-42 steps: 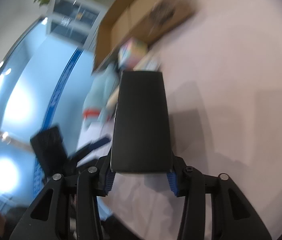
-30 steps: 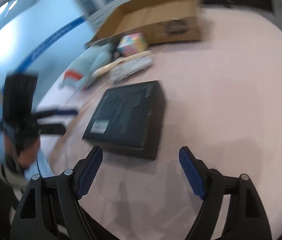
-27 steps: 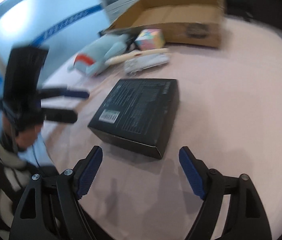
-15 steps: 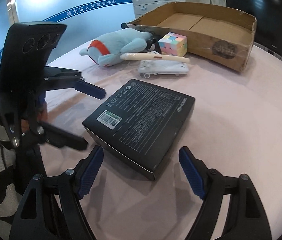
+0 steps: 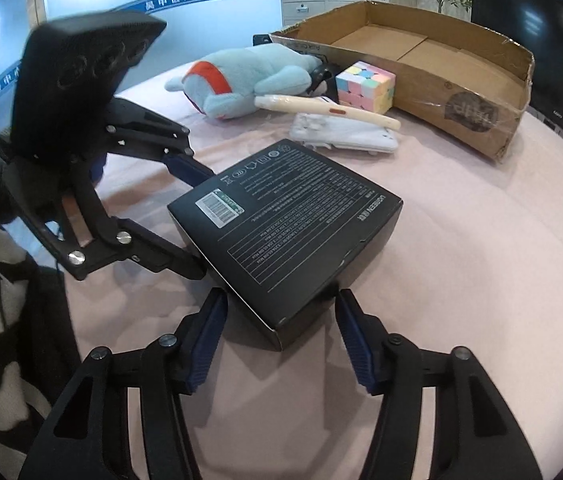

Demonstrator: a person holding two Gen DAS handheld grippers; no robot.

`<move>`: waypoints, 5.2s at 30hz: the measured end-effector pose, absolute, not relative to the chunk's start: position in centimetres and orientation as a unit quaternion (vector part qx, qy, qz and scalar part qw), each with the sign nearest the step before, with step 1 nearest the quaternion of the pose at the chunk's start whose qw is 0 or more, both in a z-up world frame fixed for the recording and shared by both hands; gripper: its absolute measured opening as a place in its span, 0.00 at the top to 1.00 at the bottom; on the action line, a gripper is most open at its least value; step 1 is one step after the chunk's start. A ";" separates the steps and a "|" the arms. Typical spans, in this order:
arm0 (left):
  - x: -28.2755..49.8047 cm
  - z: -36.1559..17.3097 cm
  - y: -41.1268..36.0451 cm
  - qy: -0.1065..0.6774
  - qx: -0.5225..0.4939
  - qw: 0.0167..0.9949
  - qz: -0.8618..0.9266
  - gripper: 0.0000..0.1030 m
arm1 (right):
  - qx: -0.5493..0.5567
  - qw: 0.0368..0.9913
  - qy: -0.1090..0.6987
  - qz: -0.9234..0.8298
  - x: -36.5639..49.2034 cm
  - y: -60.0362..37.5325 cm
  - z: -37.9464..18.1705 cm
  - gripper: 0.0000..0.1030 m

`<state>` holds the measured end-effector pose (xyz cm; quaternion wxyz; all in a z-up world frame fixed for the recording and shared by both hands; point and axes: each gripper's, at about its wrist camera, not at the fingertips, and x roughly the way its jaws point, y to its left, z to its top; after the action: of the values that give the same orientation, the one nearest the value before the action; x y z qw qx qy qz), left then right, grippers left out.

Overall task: Organize objects
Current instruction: 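Close the left tool on the black product box, then lift the black box with the left tool toward the cardboard box, then lower the black box into the cardboard box and open the left tool, then move the right tool to the clear phone case with beige rim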

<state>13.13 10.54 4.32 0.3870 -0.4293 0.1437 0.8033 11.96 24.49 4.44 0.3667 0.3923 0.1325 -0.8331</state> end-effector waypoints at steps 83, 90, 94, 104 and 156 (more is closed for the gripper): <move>-0.1 20.6 8.2 0.177 -0.249 0.326 0.895 0.48 | 0.238 0.246 0.155 -0.927 1.6 20.6 18.7 0.50; -5.2 21.9 10.2 0.191 -0.247 0.326 0.892 0.48 | 0.235 0.229 0.142 -0.934 -2.4 22.1 19.6 0.50; -7.9 22.1 11.7 0.195 -0.245 0.320 0.894 0.48 | 0.239 0.218 0.143 -0.936 -4.5 22.6 19.6 0.50; -14.6 21.1 14.4 0.200 -0.253 0.318 0.891 0.48 | 0.258 0.197 0.129 -0.937 -8.9 24.8 18.8 0.50; 2.6 8.9 2.3 0.026 -0.416 0.290 0.861 0.19 | 0.524 0.274 -0.147 -0.793 -2.7 19.1 6.4 0.83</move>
<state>2.61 2.31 8.91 0.2902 -0.4164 0.0259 0.8613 -2.73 19.11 6.43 0.2737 0.5245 -0.1471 -0.7927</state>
